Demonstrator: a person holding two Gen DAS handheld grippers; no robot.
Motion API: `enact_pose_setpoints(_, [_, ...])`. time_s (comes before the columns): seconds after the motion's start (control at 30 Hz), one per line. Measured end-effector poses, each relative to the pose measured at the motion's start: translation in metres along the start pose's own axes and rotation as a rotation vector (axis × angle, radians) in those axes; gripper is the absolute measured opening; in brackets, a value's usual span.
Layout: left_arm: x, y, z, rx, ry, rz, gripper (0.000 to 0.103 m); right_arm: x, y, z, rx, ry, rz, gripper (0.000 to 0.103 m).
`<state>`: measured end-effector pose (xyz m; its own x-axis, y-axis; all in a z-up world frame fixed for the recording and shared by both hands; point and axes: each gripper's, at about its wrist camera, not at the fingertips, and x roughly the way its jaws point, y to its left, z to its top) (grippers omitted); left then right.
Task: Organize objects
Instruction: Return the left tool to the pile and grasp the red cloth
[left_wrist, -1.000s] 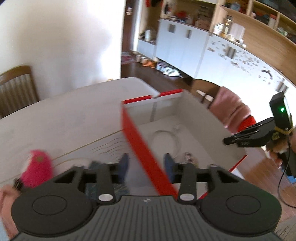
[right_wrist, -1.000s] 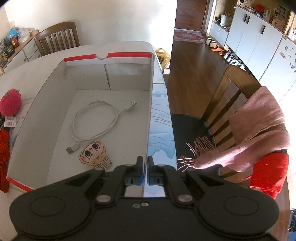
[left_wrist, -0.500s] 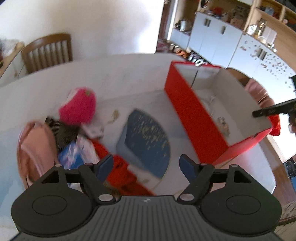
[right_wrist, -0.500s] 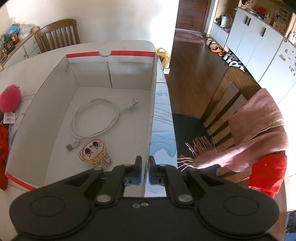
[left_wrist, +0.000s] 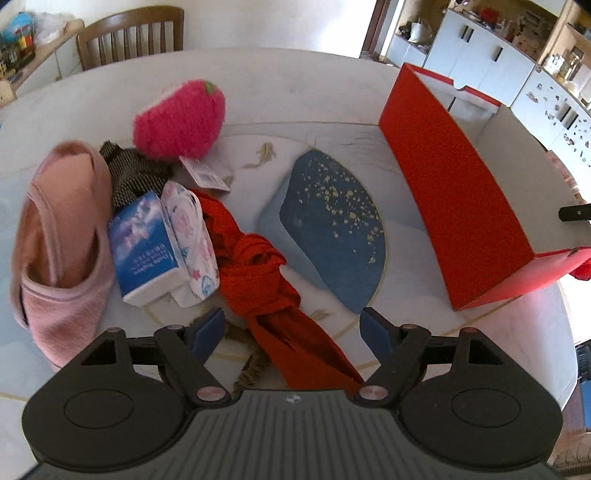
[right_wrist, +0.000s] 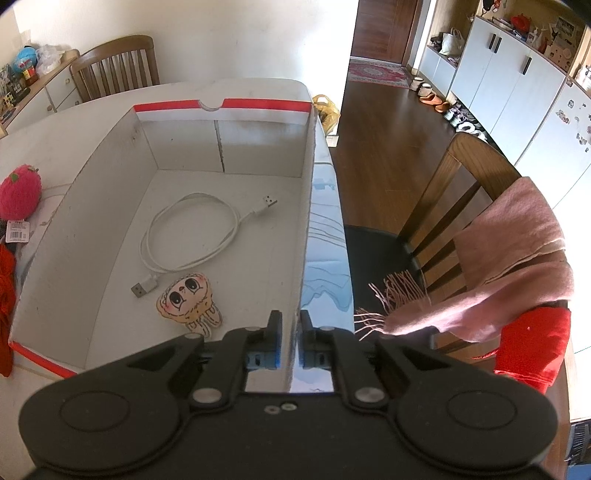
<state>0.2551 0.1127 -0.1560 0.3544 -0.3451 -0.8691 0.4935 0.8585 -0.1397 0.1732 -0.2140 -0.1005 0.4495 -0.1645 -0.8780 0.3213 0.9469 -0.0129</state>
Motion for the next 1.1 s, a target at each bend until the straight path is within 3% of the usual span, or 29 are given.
enact_pose_setpoints(0.43, [0.028,-0.002,0.009,-0.01,0.014,0.056,0.078,0.0,-0.001,-0.001,-0.006,0.005,0.002,0.008])
enact_pose_setpoints(0.5, [0.03,-0.003,0.01,-0.002,0.013,0.073,0.073,0.0,-0.001,-0.001,-0.006,0.005,0.002,0.008])
enact_pose_setpoints(0.67, [0.038,-0.002,0.011,0.0,0.044,0.129,0.043,0.001,0.0,-0.002,-0.011,0.007,0.003,0.007])
enact_pose_setpoints(0.9, [0.04,-0.006,0.008,0.039,0.038,0.164,0.027,0.002,0.0,-0.002,-0.017,0.01,0.004,0.007])
enact_pose_setpoints(1.1, [0.025,-0.011,0.01,0.032,0.008,0.129,0.019,0.002,0.0,-0.001,-0.018,0.012,0.007,0.006])
